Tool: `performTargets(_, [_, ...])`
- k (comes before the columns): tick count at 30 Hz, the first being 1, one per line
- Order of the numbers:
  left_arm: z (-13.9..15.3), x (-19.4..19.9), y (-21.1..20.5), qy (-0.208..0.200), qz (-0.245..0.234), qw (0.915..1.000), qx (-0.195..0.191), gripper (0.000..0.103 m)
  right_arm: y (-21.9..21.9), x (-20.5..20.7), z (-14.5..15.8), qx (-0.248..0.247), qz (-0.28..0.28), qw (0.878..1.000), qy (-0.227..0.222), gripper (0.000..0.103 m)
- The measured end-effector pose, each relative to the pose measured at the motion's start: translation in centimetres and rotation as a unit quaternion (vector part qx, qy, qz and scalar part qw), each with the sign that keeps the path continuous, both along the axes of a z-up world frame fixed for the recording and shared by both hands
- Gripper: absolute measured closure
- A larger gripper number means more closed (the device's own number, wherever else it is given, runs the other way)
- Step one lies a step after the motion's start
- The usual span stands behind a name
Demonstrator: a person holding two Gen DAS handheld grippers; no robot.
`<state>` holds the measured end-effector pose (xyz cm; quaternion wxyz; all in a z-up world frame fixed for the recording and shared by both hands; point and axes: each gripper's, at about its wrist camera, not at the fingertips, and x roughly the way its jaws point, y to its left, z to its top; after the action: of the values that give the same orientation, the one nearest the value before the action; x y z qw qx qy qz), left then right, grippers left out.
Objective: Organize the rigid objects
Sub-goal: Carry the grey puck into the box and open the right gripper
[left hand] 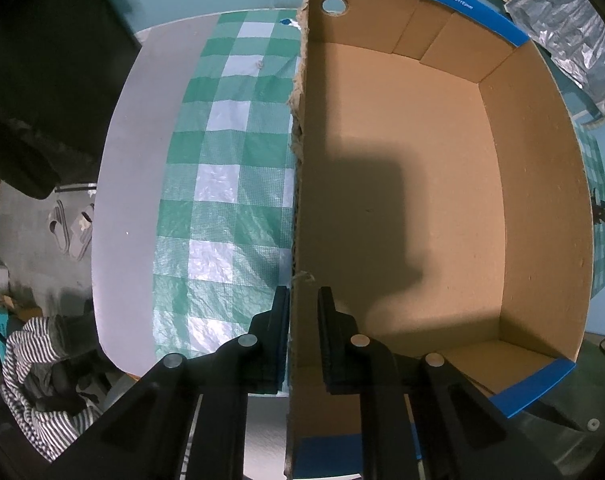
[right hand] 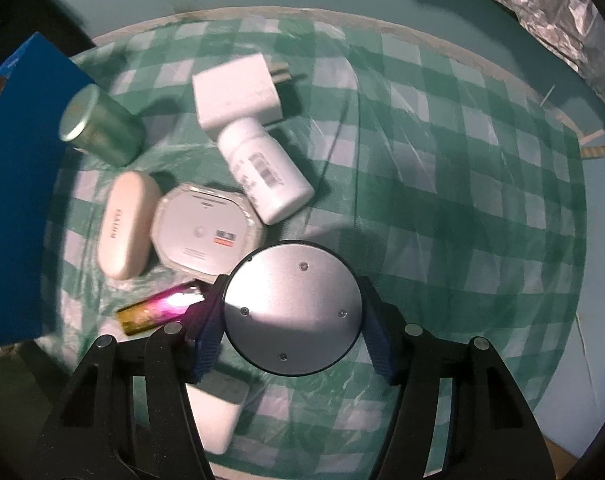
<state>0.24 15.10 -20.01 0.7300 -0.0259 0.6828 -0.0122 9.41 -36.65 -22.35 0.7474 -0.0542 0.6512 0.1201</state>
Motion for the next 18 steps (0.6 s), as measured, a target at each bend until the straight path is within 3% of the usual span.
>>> performTargets(8, [-0.4,0.2,-0.2,0.005,-0.011,0.9999,0.003,0.09,2.1,0.6,3.6,0.02,0.032,0.999,-0.008,0.041])
performTargets(18, [-0.2,0.0,-0.5,0.0,-0.014,0.9999,0.003,0.09,8.7,1.4,6.4,0.025,0.088,0.996,-0.02,0.041])
